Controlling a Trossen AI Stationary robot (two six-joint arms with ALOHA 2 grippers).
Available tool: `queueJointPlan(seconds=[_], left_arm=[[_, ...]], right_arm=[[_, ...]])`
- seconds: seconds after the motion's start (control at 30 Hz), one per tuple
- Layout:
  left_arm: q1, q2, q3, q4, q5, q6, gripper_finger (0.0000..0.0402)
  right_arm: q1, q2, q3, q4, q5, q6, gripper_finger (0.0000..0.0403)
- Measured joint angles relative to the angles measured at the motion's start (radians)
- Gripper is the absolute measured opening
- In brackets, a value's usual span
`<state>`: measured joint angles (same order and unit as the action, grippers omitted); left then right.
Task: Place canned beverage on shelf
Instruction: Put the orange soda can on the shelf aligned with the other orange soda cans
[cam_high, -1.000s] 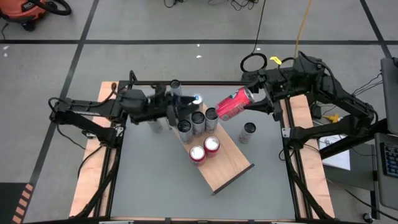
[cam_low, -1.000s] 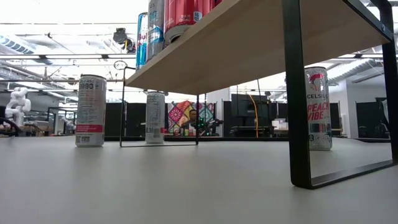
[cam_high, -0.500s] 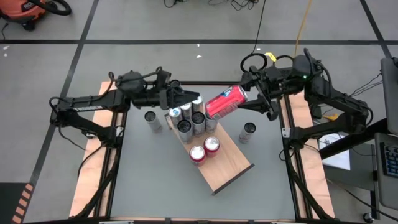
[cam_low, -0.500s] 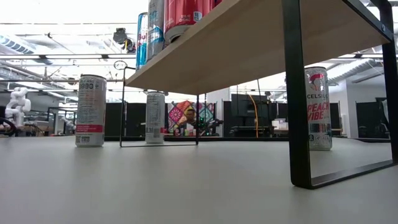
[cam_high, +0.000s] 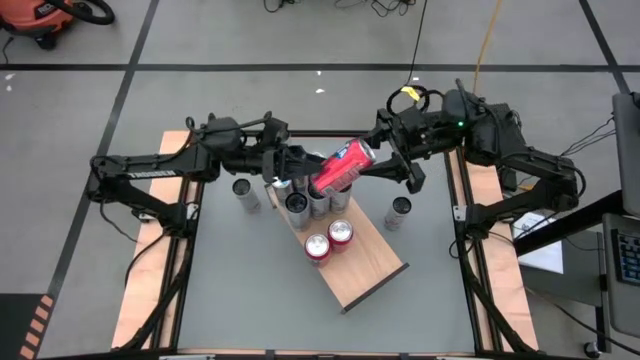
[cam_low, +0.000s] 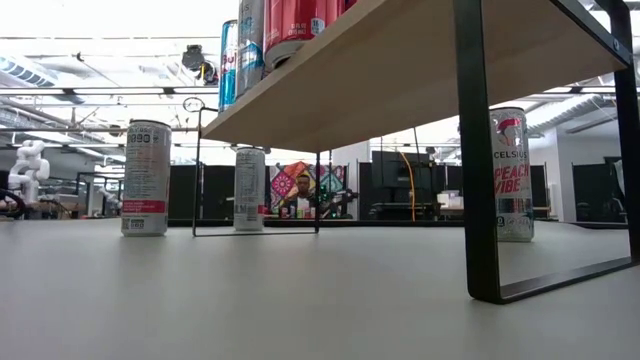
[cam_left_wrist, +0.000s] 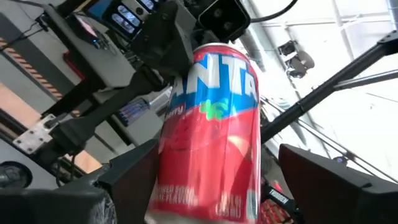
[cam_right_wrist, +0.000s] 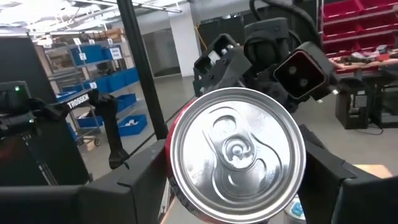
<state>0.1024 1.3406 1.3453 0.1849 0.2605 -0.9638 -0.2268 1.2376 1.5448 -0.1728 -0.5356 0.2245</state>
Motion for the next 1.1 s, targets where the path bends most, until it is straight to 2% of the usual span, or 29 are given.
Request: queueJointPlan(seconds=[0.57, 1.1], left_arm=[[0.001, 0.0, 0.0, -0.012, 0.173, 0.008, 0.0332], [-0.023, 0.0, 0.0, -0.008, 0.168, -0.021, 0.0327]], right_arm=[[0.001, 0.036, 0.0, 0.104, -0.008, 0.011, 0.0247], [0.001, 0.041, 0.0, 0.123, 0.0, 0.01, 0.0247]])
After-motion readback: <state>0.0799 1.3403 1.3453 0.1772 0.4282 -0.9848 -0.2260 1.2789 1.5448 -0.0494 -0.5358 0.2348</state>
